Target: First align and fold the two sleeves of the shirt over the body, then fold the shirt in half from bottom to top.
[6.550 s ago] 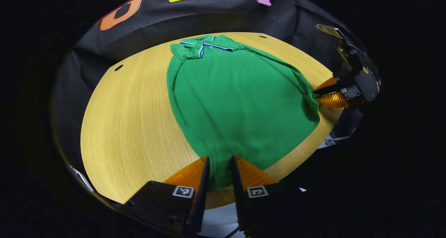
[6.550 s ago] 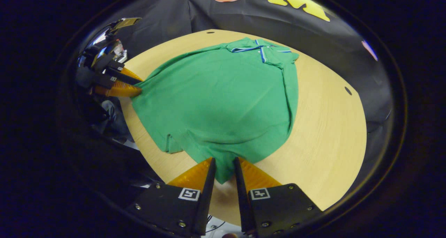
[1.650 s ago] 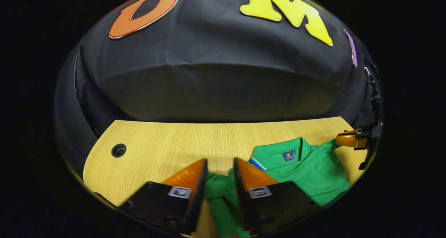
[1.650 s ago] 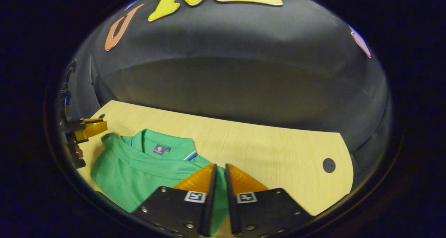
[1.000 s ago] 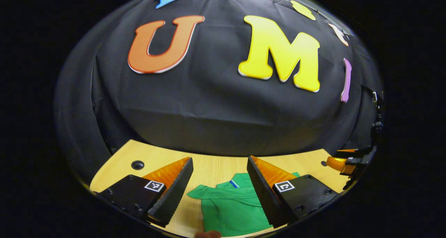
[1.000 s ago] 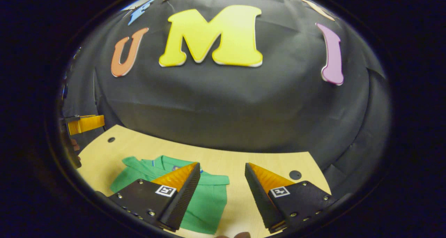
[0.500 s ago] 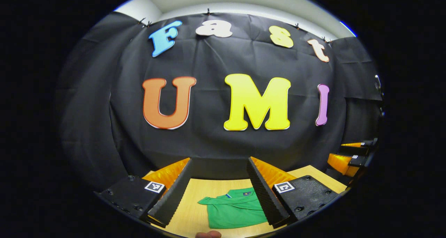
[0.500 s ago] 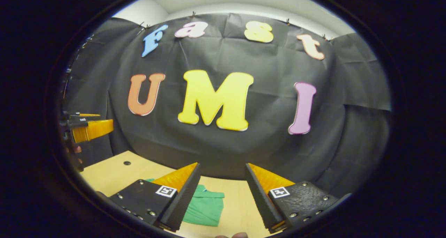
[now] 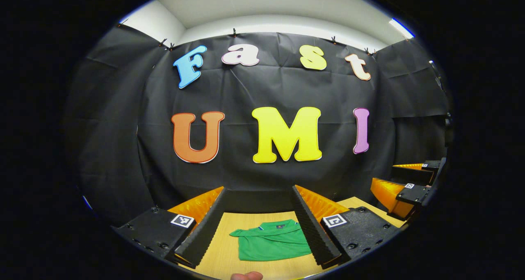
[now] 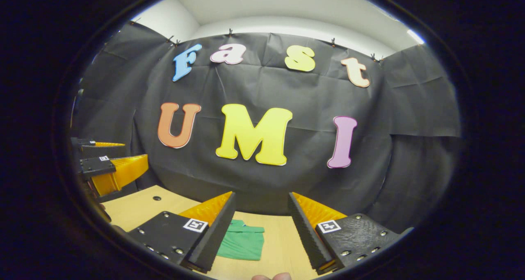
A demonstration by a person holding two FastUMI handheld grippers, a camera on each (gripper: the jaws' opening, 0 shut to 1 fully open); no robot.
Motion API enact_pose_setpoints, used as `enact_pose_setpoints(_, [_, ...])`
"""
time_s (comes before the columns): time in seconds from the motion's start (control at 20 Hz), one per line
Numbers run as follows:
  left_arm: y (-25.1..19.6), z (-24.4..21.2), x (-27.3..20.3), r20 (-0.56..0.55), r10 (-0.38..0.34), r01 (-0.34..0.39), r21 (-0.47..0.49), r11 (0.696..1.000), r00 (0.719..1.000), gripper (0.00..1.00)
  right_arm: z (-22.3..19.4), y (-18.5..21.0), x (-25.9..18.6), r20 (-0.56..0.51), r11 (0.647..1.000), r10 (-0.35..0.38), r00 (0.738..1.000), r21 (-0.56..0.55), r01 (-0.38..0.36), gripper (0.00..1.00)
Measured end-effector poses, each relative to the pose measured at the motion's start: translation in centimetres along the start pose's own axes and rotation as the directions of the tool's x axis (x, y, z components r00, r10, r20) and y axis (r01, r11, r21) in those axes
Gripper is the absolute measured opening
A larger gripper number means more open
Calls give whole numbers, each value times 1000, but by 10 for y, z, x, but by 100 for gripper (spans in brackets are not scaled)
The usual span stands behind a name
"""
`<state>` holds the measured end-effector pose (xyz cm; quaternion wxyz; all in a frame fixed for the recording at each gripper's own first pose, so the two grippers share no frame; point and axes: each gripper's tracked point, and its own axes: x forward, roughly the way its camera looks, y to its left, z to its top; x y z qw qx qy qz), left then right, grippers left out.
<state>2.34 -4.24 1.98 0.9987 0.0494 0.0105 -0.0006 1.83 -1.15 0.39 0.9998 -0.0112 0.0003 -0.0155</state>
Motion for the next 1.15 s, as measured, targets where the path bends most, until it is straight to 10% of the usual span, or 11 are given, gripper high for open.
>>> enact_pose_setpoints(1.15, [7, -15, -12, -43, 44, -45, -23, 999, 998, 98, -22, 19, 0, -48, 995, 74, 996, 69, -71, 82])
